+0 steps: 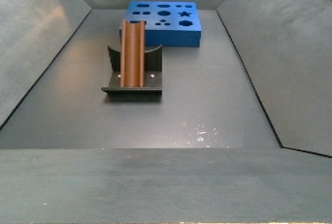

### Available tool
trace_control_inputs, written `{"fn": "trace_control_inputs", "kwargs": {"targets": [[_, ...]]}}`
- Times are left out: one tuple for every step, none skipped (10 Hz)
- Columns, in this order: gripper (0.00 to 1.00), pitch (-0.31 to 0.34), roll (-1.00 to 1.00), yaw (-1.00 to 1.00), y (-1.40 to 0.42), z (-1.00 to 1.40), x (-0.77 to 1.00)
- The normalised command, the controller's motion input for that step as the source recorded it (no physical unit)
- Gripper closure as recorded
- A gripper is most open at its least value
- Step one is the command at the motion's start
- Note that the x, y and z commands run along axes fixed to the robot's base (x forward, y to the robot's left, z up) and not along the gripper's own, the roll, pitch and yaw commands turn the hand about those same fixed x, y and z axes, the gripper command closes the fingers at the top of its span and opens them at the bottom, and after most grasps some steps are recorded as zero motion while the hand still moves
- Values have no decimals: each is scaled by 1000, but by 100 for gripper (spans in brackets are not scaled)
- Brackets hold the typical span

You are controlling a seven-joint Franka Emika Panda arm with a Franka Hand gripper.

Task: Pick up the arch object. Move up. Place the arch object on the fixture. Regrasp the arch object. Move to above the board. Insert the arch object.
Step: Regrasp the arch object.

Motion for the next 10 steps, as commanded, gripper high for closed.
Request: {"fn": "trace_control_inputs", "kwargs": {"targets": [[0,10,161,87,-57,-29,336],[0,26,147,80,-57,-31,323],[0,36,139,80,-56,-33,316],[0,42,135,80,-55,-35,312],[0,52,128,82,-53,-37,304],[0,56,126,84,-51,-37,301],[0,61,122,86,-48,-36,298],[0,64,118,88,-47,-34,295],[0,67,116,89,-46,-32,294],[0,67,116,90,-46,-32,293]]}}
